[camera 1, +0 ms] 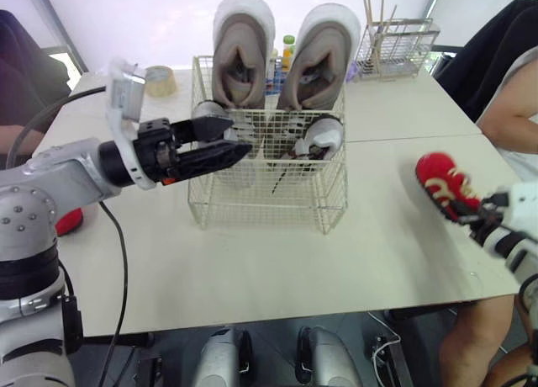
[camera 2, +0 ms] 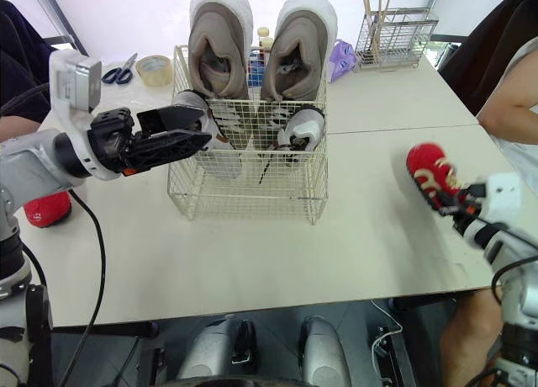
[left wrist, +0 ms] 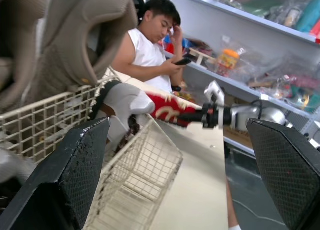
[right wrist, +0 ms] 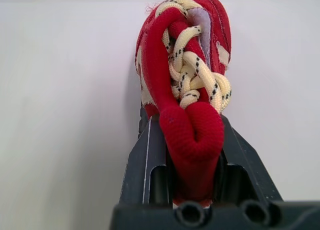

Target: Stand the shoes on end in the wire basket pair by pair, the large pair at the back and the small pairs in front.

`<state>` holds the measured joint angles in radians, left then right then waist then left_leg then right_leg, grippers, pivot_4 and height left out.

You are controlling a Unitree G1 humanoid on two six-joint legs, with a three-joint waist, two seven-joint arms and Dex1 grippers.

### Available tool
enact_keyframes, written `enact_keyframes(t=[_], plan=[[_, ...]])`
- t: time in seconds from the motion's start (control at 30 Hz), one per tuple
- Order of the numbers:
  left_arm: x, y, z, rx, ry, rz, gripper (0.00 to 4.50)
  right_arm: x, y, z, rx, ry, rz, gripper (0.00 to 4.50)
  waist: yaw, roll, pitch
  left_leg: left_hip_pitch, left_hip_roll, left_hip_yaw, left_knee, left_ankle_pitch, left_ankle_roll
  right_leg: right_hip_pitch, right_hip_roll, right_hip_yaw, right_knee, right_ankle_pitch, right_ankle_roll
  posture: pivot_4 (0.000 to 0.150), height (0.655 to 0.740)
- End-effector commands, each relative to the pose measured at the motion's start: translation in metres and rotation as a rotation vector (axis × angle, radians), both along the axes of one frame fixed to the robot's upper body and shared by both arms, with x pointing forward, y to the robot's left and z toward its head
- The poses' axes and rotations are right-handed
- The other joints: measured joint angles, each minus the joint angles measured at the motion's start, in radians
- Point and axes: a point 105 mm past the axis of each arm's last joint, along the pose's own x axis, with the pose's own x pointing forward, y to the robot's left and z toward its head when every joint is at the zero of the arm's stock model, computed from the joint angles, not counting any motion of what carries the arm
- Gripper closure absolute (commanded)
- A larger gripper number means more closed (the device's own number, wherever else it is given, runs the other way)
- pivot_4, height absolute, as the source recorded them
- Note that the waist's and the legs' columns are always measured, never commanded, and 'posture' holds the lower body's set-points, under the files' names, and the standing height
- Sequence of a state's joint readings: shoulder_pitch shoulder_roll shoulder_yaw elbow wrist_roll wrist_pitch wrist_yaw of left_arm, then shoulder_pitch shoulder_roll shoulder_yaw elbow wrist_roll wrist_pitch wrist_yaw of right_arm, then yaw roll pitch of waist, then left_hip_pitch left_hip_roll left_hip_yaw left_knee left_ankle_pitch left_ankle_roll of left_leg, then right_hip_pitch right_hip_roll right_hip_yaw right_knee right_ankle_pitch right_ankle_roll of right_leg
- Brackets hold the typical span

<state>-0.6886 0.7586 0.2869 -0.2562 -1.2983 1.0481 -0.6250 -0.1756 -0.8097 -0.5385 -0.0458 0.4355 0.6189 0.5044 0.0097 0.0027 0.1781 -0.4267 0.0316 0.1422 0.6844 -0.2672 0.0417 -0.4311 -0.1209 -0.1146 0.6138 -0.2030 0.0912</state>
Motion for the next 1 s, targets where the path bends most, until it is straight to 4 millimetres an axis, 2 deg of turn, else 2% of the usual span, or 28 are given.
enact_keyframes(t=[0.03, 0.1, 0.13, 0.23, 0.37, 0.47, 0.63, 0.87, 1.0], plan=[[0.009, 0.007, 0.016, -0.044, -0.030, -0.016, 0.00, -0.009, 0.024, 0.109, -0.161, -0.294, 0.151, 4.07, 0.001, 0.002, 0.001, 0.000, 0.000, 0.000, 0.000, 0.000, 0.000, 0.000, 0.000, 0.000, 0.000, 0.000, 0.001, 0.150, 0.7400], [0.015, 0.010, 0.022, -0.075, -0.015, -0.037, 0.00, -0.015, 0.048, 0.143, -0.239, -0.368, 0.282, 4.07, 0.002, 0.002, 0.001, 0.000, 0.000, 0.000, -0.001, 0.000, 0.000, -0.001, 0.001, 0.000, 0.000, 0.000, 0.002, 0.150, 0.7400], [0.018, 0.011, 0.024, -0.084, -0.010, -0.043, 0.00, -0.016, 0.055, 0.151, -0.260, -0.382, 0.323, 4.07, 0.002, 0.000, 0.001, 0.000, 0.000, 0.000, -0.002, 0.000, 0.000, -0.001, 0.002, -0.001, 0.000, 0.000, 0.002, 0.150, 0.7400], [0.022, 0.012, 0.035, -0.104, 0.008, -0.097, 0.00, -0.031, 0.099, 0.187, -0.372, -0.480, 0.561, 4.07, 0.000, -0.001, 0.002, 0.000, 0.001, -0.001, -0.001, 0.000, 0.000, 0.000, 0.002, -0.002, -0.001, -0.001, 0.002, 0.150, 0.7400], [0.025, 0.020, 0.055, -0.143, 0.033, -0.152, 0.00, -0.047, 0.156, 0.207, -0.482, -0.539, 0.853, 4.07, -0.002, 0.000, 0.003, -0.001, 0.000, 0.001, 0.001, 0.000, 0.001, -0.001, 0.001, 0.000, -0.001, 0.000, 0.003, 0.150, 0.7400], [0.023, 0.022, 0.064, -0.145, 0.052, -0.180, 0.00, -0.051, 0.180, 0.208, -0.525, -0.537, 1.000, 4.07, -0.004, -0.001, 0.003, -0.002, 0.001, 0.001, 0.000, 0.000, 0.001, -0.002, 0.001, 0.000, 0.000, -0.001, 0.003, 0.150, 0.7400], [0.014, 0.022, 0.072, -0.119, 0.064, -0.223, 0.00, -0.056, 0.219, 0.198, -0.571, -0.523, 1.259, 4.07, -0.012, -0.002, 0.004, -0.002, 0.001, 0.001, 0.000, -0.001, 0.001, -0.002, 0.001, 0.001, 0.000, -0.001, 0.003, 0.150, 0.7400], [0.001, 0.019, 0.076, -0.088, 0.073, -0.262, 0.00, -0.049, 0.241, 0.186, -0.631, -0.515, 1.410, 4.07, -0.019, -0.002, 0.004, -0.002, 0.001, 0.001, 0.000, 0.000, 0.001, -0.002, 0.000, 0.000, 0.000, -0.001, 0.003, 0.150, 0.7400], [-0.004, 0.018, 0.075, -0.078, 0.080, -0.273, 0.00, -0.040, 0.243, 0.185, -0.660, -0.531, 1.413, 4.07, -0.024, -0.002, 0.004, -0.002, 0.001, 0.001, 0.000, 0.000, 0.001, -0.002, 0.000, 0.000, 0.000, -0.001, 0.003, 0.150, 0.7400]])
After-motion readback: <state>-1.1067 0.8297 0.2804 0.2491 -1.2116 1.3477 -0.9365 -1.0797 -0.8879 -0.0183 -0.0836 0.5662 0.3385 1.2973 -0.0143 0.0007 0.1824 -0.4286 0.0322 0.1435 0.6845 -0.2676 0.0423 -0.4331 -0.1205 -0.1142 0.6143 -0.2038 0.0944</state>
